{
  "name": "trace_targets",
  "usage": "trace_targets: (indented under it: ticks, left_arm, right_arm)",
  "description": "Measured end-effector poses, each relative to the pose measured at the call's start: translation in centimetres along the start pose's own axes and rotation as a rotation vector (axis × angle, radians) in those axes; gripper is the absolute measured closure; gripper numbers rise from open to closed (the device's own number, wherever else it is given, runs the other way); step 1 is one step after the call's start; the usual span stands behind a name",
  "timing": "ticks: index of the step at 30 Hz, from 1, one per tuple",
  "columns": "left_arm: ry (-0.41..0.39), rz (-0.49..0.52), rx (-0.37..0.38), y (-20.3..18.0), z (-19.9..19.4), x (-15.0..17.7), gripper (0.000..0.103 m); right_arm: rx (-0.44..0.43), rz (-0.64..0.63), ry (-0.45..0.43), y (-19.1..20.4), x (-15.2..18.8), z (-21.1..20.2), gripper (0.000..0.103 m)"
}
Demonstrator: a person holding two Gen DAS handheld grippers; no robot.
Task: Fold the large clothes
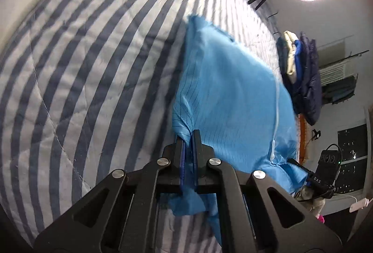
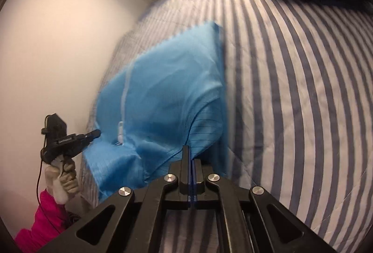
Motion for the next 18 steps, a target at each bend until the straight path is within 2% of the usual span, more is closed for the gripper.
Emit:
trace_targets:
  ticks: [5, 7, 10, 13, 15, 18]
  left_arm:
    - [-0.022, 0.065, -0.022, -1.2, -0.8, 0.0, 0.1]
    - [-0.036, 0.093, -0.031, -1.8, -1.8, -0.1, 0.099]
    - [-0.099, 0.134, -0.071, -2.8, -4.0, -0.3, 0.096]
    - [-0.17, 0.173, -0.073, -4.1, -5.7, -0.7, 0.096]
    - [-0.199, 0.184, -0.058, -4.9, -5.8, -1.3, 0.096]
    - [-0.183, 0.185, -0.018, -5.6, -4.3, -1.7, 0.096]
  right_arm:
    - [0.027, -0.066, 0.019, 0.9, 0.0, 0.3, 0.103]
    - [0.036, -0.111, 0.029, 1.8, -0.2, -0.4, 0.098]
    - [0.073, -0.203, -0.021, 3.2, -0.6, -3.1, 0.091]
    - [0.097, -0.274, -0.096, 4.9, -1.6, -4.7, 0.086]
    - [0.079, -0.316, -0.124, 5.9, -2.4, -4.2, 0.078]
    - [0.005, -0.319, -0.119, 6.9, -3.2, -2.0, 0.078]
Point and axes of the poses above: each gripper's, at about its wrist camera, not at the fingertips, and z roughly the way its jaws point, y to its left, x to its underside, the point moved 1 cm from there along z, roughly the way its jaws point, and after that the axes turned 12 degrees about -y, right-handed, at the moved point
